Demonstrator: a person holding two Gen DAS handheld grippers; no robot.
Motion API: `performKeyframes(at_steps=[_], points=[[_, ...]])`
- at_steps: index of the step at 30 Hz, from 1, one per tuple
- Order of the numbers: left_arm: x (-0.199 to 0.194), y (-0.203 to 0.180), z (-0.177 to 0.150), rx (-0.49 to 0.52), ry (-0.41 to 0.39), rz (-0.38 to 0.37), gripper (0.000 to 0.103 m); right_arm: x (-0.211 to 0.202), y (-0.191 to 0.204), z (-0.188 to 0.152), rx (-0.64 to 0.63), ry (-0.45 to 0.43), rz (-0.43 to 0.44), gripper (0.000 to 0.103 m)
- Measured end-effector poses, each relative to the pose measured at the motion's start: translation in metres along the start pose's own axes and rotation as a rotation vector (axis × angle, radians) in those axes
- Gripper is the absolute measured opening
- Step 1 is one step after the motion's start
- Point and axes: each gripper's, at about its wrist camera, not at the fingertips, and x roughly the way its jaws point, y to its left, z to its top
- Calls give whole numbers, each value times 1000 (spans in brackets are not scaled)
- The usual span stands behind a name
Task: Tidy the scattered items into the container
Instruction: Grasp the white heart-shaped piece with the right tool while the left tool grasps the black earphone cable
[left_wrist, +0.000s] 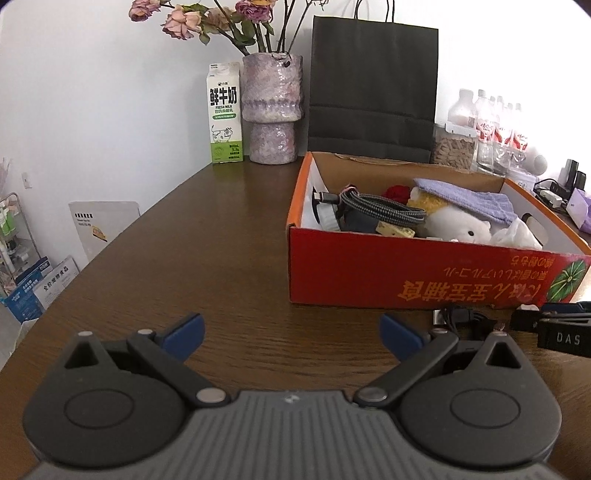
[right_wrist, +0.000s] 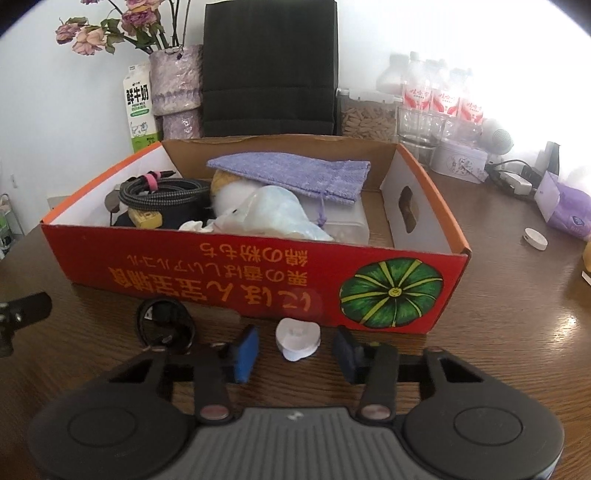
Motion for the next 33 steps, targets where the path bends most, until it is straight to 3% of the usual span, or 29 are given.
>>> performKeyframes(at_steps=[2,19,26,33], points=[[0,-2,0,1,-1,-2,103,0,0,0,-2,-5,6,25],[-2,-78,9,74,13,-139,103,-25,-40,-8,26,-77,14,25],[14,-114,9,115,45,-122,103,-28,-61,-10,29,-88,7,25],[30,-122,4,110,93,-96,103,-25,-68,-12,30,-89,24,24]])
